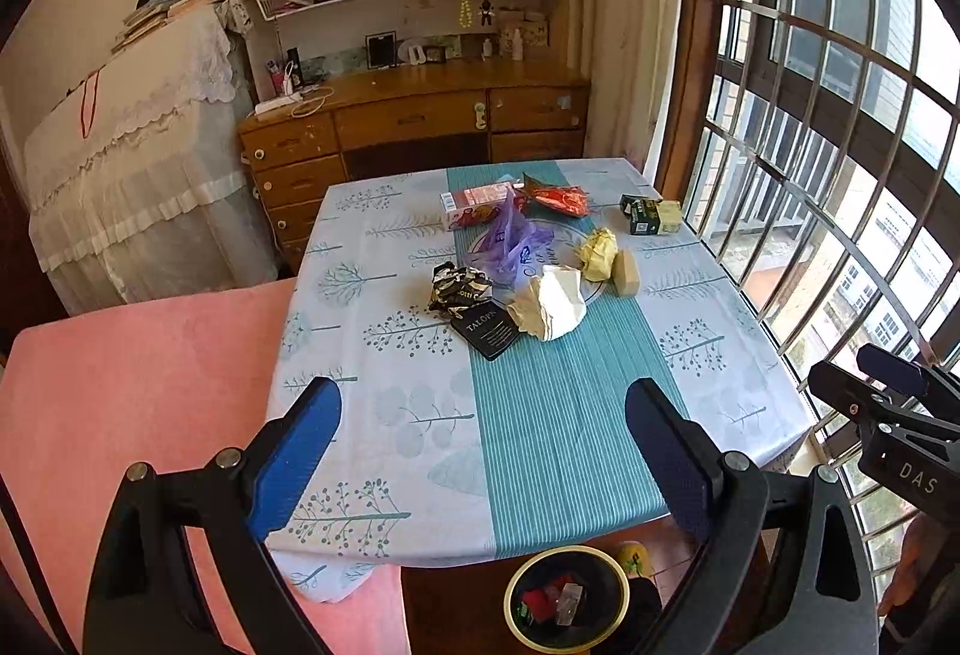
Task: Collect trash
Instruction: 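Move both tools back toward the remaining trash on the table, then lower the left tool onto the crumpled tissue and close it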
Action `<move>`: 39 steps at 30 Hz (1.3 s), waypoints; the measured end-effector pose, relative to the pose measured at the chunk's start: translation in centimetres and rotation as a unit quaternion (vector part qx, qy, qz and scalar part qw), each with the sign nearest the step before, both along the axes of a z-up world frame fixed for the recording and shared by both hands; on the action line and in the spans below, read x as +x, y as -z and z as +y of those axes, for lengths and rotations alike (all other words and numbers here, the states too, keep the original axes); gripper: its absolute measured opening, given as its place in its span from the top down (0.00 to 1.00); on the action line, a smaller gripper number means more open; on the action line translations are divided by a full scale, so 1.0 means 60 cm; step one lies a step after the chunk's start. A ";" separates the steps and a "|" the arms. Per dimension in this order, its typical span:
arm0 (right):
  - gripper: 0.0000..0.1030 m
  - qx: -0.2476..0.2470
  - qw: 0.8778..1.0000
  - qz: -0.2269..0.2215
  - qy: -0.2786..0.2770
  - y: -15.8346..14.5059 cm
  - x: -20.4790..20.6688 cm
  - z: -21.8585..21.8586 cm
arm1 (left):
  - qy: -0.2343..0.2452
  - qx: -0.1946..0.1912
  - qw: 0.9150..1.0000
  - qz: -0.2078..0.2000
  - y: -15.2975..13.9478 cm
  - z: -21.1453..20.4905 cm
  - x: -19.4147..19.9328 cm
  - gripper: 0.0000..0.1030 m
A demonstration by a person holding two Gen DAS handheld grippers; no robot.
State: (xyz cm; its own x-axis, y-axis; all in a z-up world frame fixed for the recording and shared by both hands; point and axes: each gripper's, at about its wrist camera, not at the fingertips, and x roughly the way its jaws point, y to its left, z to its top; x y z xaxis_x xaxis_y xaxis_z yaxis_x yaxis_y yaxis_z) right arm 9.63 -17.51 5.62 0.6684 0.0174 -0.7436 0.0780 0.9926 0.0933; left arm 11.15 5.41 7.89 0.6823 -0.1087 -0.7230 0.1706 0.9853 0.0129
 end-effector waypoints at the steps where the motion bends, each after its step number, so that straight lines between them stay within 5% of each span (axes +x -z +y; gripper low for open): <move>1: 0.35 0.002 1.000 0.004 -0.007 0.007 0.016 -0.006 | -0.009 0.000 1.000 0.009 0.009 -0.003 0.015 0.08; 9: 0.35 0.023 0.994 0.062 -0.081 0.072 0.196 -0.068 | -0.068 -0.061 0.988 0.123 0.113 -0.058 0.184 0.08; 20: 0.35 0.043 0.980 0.116 -0.156 0.149 0.383 -0.154 | -0.164 -0.088 0.961 0.203 0.264 -0.134 0.362 0.08; 31: 0.35 0.070 0.963 0.159 -0.207 0.213 0.482 -0.146 | -0.229 -0.079 0.937 0.254 0.367 -0.144 0.432 0.11; 39: 0.35 0.098 0.958 0.180 -0.203 0.246 0.531 -0.138 | -0.211 -0.121 0.931 0.272 0.383 -0.174 0.460 0.32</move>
